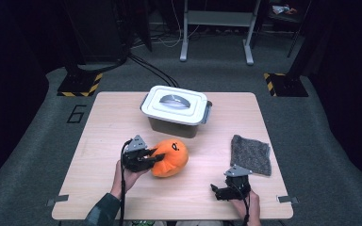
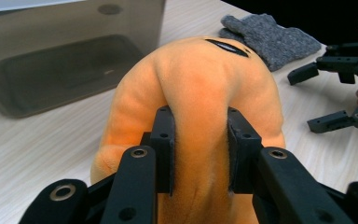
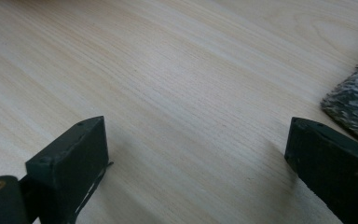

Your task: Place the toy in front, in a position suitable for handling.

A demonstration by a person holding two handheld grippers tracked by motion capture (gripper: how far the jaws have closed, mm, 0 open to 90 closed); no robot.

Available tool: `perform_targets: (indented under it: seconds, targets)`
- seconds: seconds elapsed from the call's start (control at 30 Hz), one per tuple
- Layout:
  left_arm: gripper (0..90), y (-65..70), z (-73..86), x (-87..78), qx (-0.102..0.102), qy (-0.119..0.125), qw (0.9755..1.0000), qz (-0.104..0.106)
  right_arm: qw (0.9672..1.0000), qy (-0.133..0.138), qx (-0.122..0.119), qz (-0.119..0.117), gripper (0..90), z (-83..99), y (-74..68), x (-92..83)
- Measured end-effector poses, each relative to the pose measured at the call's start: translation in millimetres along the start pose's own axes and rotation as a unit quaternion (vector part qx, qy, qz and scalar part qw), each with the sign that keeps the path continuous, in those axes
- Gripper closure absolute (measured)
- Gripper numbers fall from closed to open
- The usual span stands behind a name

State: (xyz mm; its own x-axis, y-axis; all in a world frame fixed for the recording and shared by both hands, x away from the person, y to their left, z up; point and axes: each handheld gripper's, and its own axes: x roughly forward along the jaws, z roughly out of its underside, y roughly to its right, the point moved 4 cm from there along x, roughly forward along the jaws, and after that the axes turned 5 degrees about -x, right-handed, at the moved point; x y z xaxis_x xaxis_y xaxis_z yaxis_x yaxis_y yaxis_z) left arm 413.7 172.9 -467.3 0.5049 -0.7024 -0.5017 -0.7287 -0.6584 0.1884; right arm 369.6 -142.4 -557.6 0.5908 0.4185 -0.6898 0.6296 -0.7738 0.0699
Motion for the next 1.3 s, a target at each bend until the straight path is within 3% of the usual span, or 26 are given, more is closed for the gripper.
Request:
perform_targets:
  seconds: [0.23, 0.4, 0.53, 0.67, 0.73, 0.83, 0.9, 0.93, 1.07, 1.3]
  targets:
    - [69.0, 10.5, -4.2, 7.2, 0.012, -0.007, 0.9998, 0.017, 1.0, 0.0, 0.0, 0.001, 5.0, 0.0, 0.0, 0.0]
    - [68.6, 17.1, -10.5, 15.0, 0.035, -0.013, 0.9986, 0.038, 1.0, -0.001, 0.003, 0.003, 5.1, 0.1, 0.0, -0.2]
    - [68.2, 23.6, -10.9, 26.8, 0.052, -0.026, 0.9962, 0.066, 1.0, -0.001, 0.003, 0.004, 5.1, 0.1, 0.1, -0.2]
    - [68.1, 30.7, -13.1, 35.4, 0.073, -0.039, 0.9939, 0.073, 1.0, -0.001, 0.003, 0.003, 5.1, 0.1, 0.1, -0.2]
    - [67.4, 30.8, -14.5, 40.4, 0.088, -0.054, 0.9915, 0.079, 1.0, -0.001, 0.003, 0.004, 5.1, 0.1, 0.1, -0.3]
    - [64.1, 29.7, -8.6, 52.5, 0.083, -0.074, 0.9903, 0.083, 1.0, -0.001, 0.003, 0.004, 5.1, 0.1, 0.0, -0.2]
    - [60.1, 27.9, -6.0, 54.8, 0.076, -0.063, 0.9913, 0.087, 1.0, -0.001, 0.003, 0.004, 5.1, 0.2, 0.0, -0.3]
    - [54.7, 26.6, -6.4, 54.6, 0.068, -0.059, 0.993, 0.077, 1.0, -0.001, 0.003, 0.004, 5.1, 0.2, 0.0, -0.3]
    - [35.5, 25.8, -8.0, 47.0, 0.06, -0.043, 0.9953, 0.063, 1.0, -0.001, 0.003, 0.004, 5.1, 0.1, 0.1, -0.2]
    - [27.1, 26.7, -6.7, 24.0, 0.032, -0.013, 0.9989, 0.03, 1.0, -0.001, 0.005, 0.004, 5.0, 0.2, 0.2, -0.3]
